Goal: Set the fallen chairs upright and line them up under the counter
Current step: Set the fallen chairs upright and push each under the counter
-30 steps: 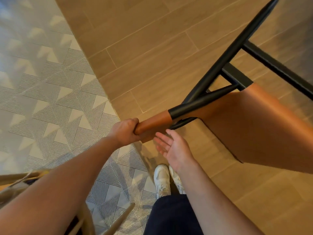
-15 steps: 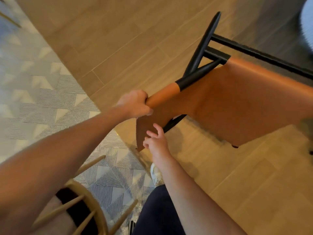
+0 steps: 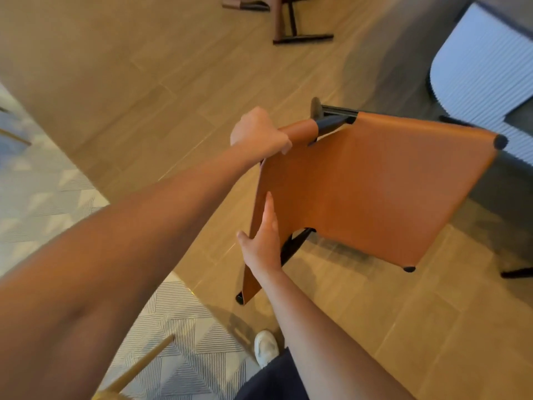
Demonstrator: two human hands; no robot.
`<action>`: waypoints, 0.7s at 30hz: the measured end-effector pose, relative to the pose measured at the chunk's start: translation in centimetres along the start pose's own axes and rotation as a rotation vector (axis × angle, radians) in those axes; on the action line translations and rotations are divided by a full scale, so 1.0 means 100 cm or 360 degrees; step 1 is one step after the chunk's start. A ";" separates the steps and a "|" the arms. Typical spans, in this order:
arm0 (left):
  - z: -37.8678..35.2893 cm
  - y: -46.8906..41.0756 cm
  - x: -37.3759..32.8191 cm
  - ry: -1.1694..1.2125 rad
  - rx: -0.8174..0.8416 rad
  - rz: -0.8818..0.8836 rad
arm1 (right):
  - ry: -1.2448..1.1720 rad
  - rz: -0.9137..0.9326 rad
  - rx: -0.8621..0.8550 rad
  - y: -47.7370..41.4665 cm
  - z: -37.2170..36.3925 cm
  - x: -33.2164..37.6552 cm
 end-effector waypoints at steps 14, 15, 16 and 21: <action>0.022 -0.126 -0.084 0.0027 0.0011 -0.0010 | 0.0209 0.0138 -0.0181 -0.106 0.027 0.082; 0.022 -0.136 -0.091 0.0029 0.0005 -0.0027 | 0.0203 0.0145 -0.0217 -0.114 0.030 0.087; 0.023 -0.147 -0.099 0.0021 0.0001 -0.0058 | 0.0190 0.0136 -0.0260 -0.122 0.032 0.093; 0.029 -0.183 -0.142 -0.0045 -0.0032 -0.0306 | 0.0139 0.0012 -0.0386 -0.162 0.043 0.119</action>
Point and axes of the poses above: each hand's wrist, its own y-axis away from the middle knuckle, its own z-axis out of the back of the hand, x = y × z, the point moved 6 cm from there along -y, towards the middle knuckle, and after that the axes turned 11 degrees about -x, right-handed, at the moved point
